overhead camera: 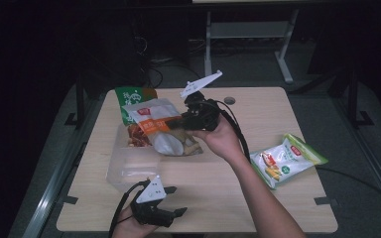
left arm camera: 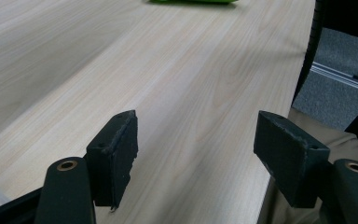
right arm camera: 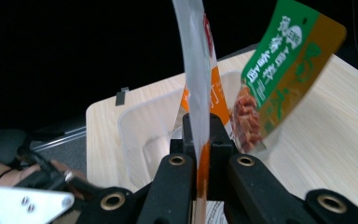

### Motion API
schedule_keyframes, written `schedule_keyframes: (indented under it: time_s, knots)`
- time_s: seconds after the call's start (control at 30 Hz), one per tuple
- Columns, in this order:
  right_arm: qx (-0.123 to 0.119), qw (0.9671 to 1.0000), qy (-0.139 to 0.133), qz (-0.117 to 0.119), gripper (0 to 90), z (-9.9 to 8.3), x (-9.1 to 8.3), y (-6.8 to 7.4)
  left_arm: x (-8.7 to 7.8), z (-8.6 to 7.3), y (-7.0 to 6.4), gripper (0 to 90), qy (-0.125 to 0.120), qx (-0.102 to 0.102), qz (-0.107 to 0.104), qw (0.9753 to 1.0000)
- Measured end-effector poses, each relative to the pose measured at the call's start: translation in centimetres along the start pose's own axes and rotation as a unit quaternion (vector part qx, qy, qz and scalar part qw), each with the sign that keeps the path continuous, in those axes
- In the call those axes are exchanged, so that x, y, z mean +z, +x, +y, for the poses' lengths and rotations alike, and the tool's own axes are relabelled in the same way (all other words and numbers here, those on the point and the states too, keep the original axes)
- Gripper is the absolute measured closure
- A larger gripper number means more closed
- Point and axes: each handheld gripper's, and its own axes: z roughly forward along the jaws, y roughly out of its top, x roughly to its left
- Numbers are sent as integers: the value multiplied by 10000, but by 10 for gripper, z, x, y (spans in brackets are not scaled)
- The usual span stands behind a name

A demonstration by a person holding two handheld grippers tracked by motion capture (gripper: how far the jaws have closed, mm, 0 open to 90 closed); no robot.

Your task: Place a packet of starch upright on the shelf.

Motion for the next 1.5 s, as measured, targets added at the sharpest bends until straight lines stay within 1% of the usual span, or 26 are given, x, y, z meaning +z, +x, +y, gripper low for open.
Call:
schedule_keyframes:
  time_s: [0.03,0.1,0.3,0.33,0.4,0.5,0.57,0.63,0.7,0.87,0.9,1.0,1.1,1.13,1.17,1.27,1.33,1.4,1.43,1.5]
  knots:
    - [-30,10000,3,24,900,3,3,0,0,0,0,301,-2,7,21,10000]
    - [-37,10000,-32,57,900,8,10,1,-1,0,0,301,-55,-65,-9,10000]
    - [-78,9998,-14,166,900,21,35,2,-1,-2,-2,300,-5,-16,-29,10000]
    - [-23,9998,-9,191,900,22,41,2,-1,-2,-1,301,20,42,-31,10000]
    - [0,9998,-12,208,900,25,49,2,0,-3,-2,301,-34,-40,-43,10000]
    - [38,9997,4,255,900,27,66,1,-2,-3,-1,301,-5,-4,-21,10000]
    - [42,9996,41,276,900,27,77,-1,-2,-4,-1,301,-24,-37,-19,10000]
    - [89,9995,66,293,900,26,85,-2,-3,-5,0,301,24,3,-9,10000]
    - [117,9994,89,313,900,25,96,-4,-3,-5,1,300,37,-17,-8,10000]
    - [151,9990,94,401,900,21,116,-6,-2,-7,1,299,92,4,-30,10000]
    - [167,9991,84,393,900,20,120,-7,-1,-7,0,299,70,-16,-38,10000]
    - [319,9983,45,478,900,15,132,-9,0,-8,-1,298,89,2,-62,9999]
    - [420,9976,27,557,900,9,143,-11,0,-8,-1,298,119,33,-69,9999]
    - [464,9970,63,612,900,5,149,-13,0,-8,-2,297,96,-21,-88,9999]
    - [506,9967,33,635,900,1,154,-15,0,-8,-2,297,105,-15,-89,9999]
    - [683,9951,-41,716,900,-10,163,-21,1,-9,-1,297,100,-7,-94,9999]
    - [765,9944,-11,733,900,-17,169,-23,1,-9,-1,297,108,-6,-97,9999]
    - [767,9944,-48,729,898,-21,172,-24,1,-9,-1,297,108,-8,-103,9999]
    - [827,9939,-71,720,897,-22,172,-24,1,-9,-1,297,119,-5,-107,9999]
    - [749,9950,23,658,889,-23,172,-24,1,-9,-2,297,120,-4,-107,9999]
